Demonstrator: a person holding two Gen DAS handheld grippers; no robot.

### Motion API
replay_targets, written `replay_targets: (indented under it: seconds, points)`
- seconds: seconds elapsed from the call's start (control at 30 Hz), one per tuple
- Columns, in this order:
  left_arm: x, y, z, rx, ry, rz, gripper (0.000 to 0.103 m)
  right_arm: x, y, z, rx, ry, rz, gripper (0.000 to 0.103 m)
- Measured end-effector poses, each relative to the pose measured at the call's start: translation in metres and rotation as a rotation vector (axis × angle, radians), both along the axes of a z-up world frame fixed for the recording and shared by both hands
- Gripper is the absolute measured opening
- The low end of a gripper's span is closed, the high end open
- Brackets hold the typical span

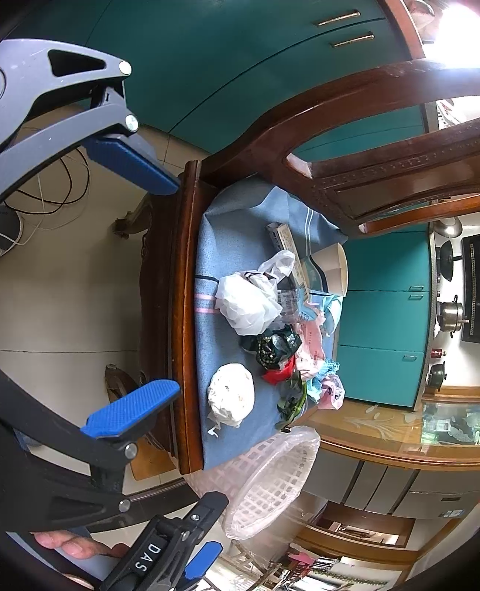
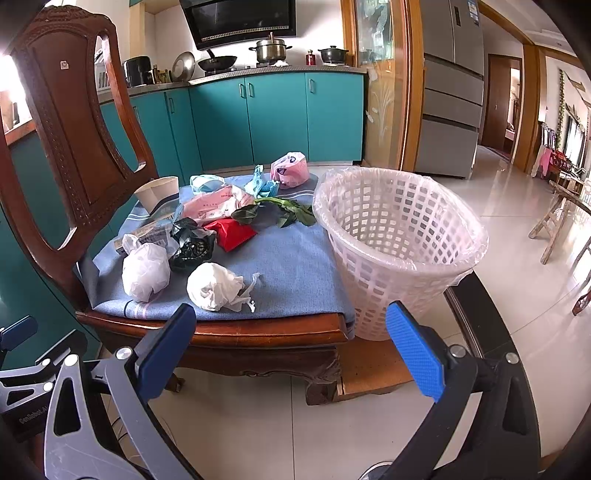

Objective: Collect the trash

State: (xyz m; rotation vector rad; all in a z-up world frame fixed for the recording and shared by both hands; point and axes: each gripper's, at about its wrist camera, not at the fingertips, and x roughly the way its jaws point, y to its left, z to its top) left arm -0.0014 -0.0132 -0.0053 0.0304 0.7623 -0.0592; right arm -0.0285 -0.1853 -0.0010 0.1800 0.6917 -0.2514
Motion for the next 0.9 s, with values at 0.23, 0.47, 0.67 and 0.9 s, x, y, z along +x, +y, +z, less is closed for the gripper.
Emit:
replay_targets:
  seconds: [0.23, 0.47, 0.67, 0.9]
  points:
    - [-0.0009, -0.0001, -0.001, 0.001, 0.005, -0.003, 0.1, -0.0004, -0.0003, -0.0011, 0.003, 0.002, -0.001, 0.1]
    - [0.0012, 0.0001, -0.0031, -0.001, 0.011, -0.002, 0.1, -0.0004, -0.001, -0.002, 0.003, 0.004, -0.002, 0.1]
    - [0.0004, -0.001, -0.0051, 0.0, 0.016, 0.0, 0.1, -0.0002, -0.0005, -0.0018, 0.003, 0.003, -0.002, 0.1]
    - [0.002, 0.0001, -0.0054, -0.004, 0.019, 0.003, 0.1, 0.0004, -0.0004, -0.0028, 0.002, 0.005, -0.002, 0.1]
